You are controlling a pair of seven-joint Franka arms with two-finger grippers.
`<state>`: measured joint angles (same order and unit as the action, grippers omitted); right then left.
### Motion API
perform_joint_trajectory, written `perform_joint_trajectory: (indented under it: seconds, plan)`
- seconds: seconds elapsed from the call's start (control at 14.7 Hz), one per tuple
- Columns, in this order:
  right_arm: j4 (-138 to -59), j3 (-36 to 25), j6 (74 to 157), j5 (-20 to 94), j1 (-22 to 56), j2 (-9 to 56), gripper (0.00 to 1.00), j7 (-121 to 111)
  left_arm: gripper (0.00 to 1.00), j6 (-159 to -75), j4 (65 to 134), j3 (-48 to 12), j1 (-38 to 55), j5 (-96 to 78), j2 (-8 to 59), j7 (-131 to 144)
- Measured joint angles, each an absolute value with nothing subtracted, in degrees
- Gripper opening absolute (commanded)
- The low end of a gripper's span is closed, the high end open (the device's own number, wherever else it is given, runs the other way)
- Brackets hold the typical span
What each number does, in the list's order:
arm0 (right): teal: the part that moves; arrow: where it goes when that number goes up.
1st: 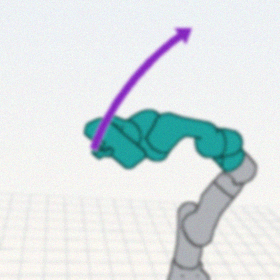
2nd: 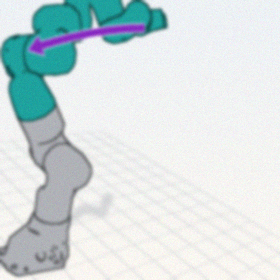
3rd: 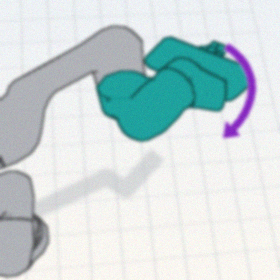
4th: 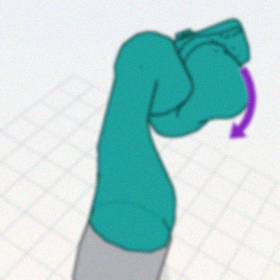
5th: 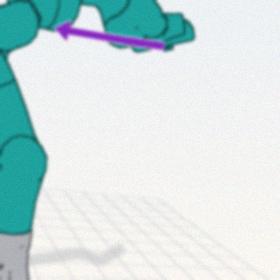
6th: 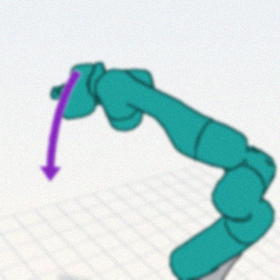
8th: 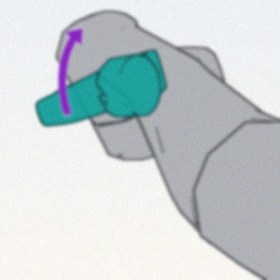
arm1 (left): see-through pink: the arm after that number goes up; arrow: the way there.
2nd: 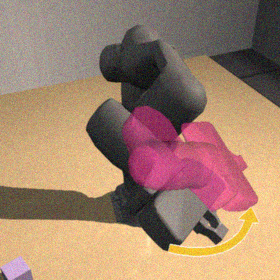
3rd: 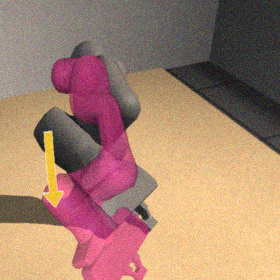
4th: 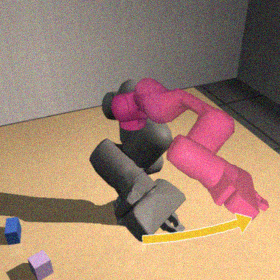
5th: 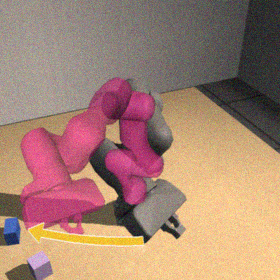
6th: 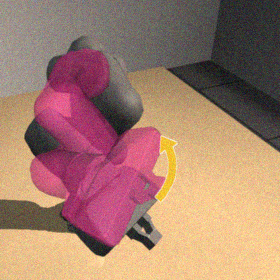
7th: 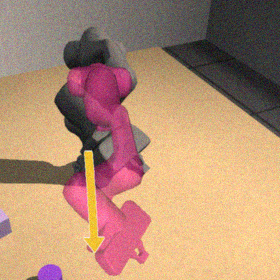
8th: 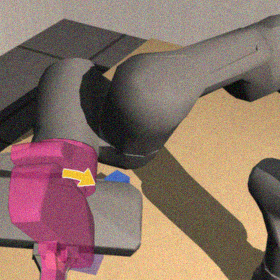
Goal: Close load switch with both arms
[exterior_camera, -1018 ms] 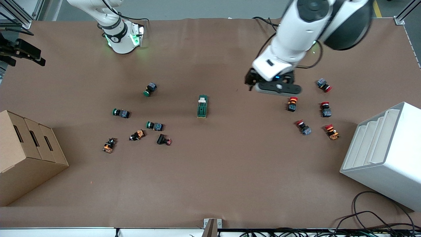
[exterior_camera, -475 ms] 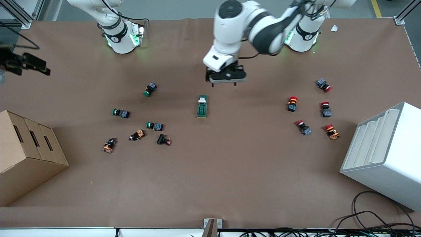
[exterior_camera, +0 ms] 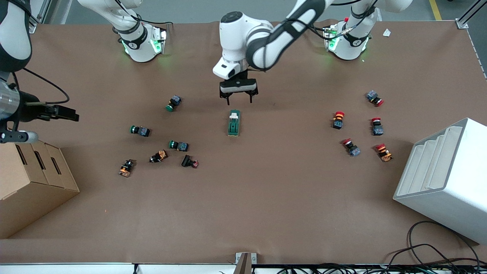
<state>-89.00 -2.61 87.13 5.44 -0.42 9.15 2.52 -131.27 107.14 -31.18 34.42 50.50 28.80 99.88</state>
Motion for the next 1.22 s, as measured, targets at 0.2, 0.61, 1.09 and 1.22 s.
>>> perform_joint_trajectory:
  seconds: [0.2,0.61,1.09,1.22]
  plan:
    - [-90.2,-2.0,90.9,7.8,3.2,9.3,1.00,13.4,0.99,-129.1,107.3,-31.1,38.0,65.1,33.1,111.0]
    - [-92.3,-1.4,96.6,9.1,14.0,11.1,1.00,35.0,0.99,-120.3,107.3,-31.0,42.0,85.2,41.5,128.4]
    - [-99.5,-1.3,111.7,9.5,25.0,13.5,1.00,52.5,0.99,-112.3,107.1,-30.6,44.7,99.3,45.8,139.4]
    - [-102.2,-1.3,116.1,9.5,26.8,14.2,1.00,54.8,0.99,-110.1,107.1,-30.1,45.4,102.7,47.5,142.4]
